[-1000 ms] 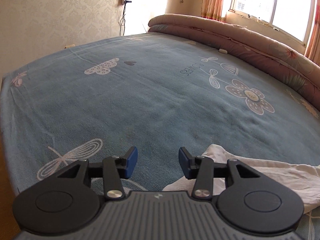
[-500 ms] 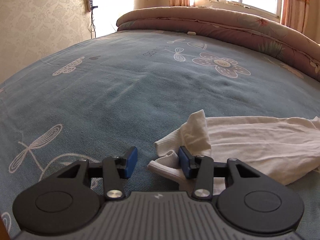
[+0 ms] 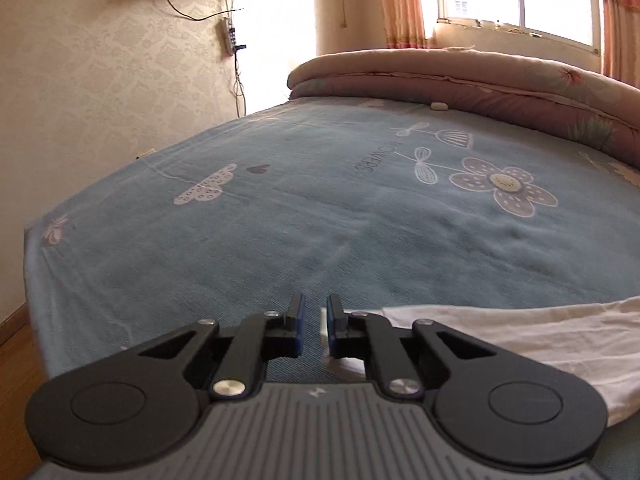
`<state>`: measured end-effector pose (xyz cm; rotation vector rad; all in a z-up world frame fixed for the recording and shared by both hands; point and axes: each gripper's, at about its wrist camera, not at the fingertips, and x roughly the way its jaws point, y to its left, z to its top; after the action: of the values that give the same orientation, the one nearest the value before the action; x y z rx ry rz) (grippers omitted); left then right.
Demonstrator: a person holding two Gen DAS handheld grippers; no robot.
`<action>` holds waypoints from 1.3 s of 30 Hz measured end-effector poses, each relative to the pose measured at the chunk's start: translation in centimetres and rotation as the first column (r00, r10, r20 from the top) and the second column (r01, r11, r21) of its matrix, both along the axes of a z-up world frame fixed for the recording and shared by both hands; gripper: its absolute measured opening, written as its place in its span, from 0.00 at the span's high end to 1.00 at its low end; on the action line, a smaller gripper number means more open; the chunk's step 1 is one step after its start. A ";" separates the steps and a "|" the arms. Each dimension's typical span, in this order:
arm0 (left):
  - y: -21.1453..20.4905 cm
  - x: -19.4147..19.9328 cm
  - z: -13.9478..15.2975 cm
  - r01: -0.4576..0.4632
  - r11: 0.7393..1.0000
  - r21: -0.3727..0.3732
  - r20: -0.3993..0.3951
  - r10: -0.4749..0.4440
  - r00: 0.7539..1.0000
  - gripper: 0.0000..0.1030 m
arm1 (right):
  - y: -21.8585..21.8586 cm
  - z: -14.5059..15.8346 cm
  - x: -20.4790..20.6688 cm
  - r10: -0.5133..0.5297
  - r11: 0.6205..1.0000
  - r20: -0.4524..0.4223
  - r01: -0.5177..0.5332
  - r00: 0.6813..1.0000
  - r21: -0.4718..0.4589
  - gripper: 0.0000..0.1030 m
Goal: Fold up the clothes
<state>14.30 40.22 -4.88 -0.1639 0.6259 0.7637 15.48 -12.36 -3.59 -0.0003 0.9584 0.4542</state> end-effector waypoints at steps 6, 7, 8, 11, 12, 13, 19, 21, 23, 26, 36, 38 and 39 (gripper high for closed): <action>-2.4 0.6 -0.2 0.144 0.989 -0.018 -0.006 -0.144 0.990 0.81 | -0.2 -0.3 0.1 -0.013 1.000 -0.010 0.013 1.000 0.011 0.00; -3.2 0.9 -0.5 0.179 0.983 -0.027 -0.009 -0.179 0.984 0.79 | -0.2 -0.3 0.1 -0.011 1.000 -0.010 0.012 1.000 0.012 0.00; -4.1 1.4 -1.1 0.218 0.975 -0.039 -0.021 -0.219 0.976 0.76 | -0.1 -0.3 0.1 -0.009 1.000 -0.010 0.009 1.000 0.012 0.00; -6.0 2.5 -2.8 0.286 0.955 -0.082 -0.056 -0.291 0.955 0.74 | -0.1 -0.3 -0.1 -0.005 1.000 -0.007 0.005 1.000 0.007 0.00; -6.2 2.8 -3.3 0.291 0.951 -0.106 -0.063 -0.298 0.952 0.74 | -0.2 -0.3 -0.2 -0.007 1.000 -0.007 0.007 1.000 0.005 0.00; -6.1 3.0 -3.9 0.276 0.952 -0.133 -0.079 -0.288 0.954 0.73 | -0.4 -0.3 -0.2 -0.012 1.000 -0.007 0.012 1.000 0.004 0.00; -6.2 3.0 -2.8 0.176 0.969 -0.176 -0.097 -0.195 0.976 0.64 | -2.5 -0.4 -0.6 -0.067 0.998 0.006 0.067 0.998 -0.002 0.00; -7.6 2.8 -1.7 0.229 0.958 -0.170 -0.071 -0.244 0.967 0.64 | -3.3 -0.7 -0.4 -0.093 0.996 0.008 0.093 0.996 -0.011 0.00; -9.2 2.9 -0.9 0.279 0.943 -0.183 -0.051 -0.293 0.955 0.64 | -4.1 -1.2 -0.2 -0.119 0.993 0.005 0.119 0.993 -0.017 0.00; -12.3 3.2 -0.2 0.369 0.906 -0.207 -0.031 -0.383 0.923 0.63 | -4.9 -2.3 0.1 -0.143 0.990 -0.015 0.143 0.990 -0.017 0.00; -27.4 2.7 0.4 0.712 0.651 -0.265 0.028 -0.732 0.680 0.49 | -4.2 -4.5 -0.7 -0.114 0.991 0.029 0.115 0.993 -0.067 0.00; -30.3 2.2 0.5 0.767 0.591 -0.251 0.017 -0.789 0.614 0.44 | -3.3 -4.9 -1.2 -0.077 0.987 0.073 0.086 0.994 -0.137 0.00; -31.6 1.8 0.7 0.788 0.568 -0.239 0.010 -0.810 0.587 0.42 | -2.7 -5.2 -1.5 -0.050 0.981 0.101 0.068 0.994 -0.181 0.00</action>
<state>16.11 8.67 -4.20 -0.0230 0.7918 -0.2090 13.93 -15.04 -8.75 -0.1597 0.9005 0.3063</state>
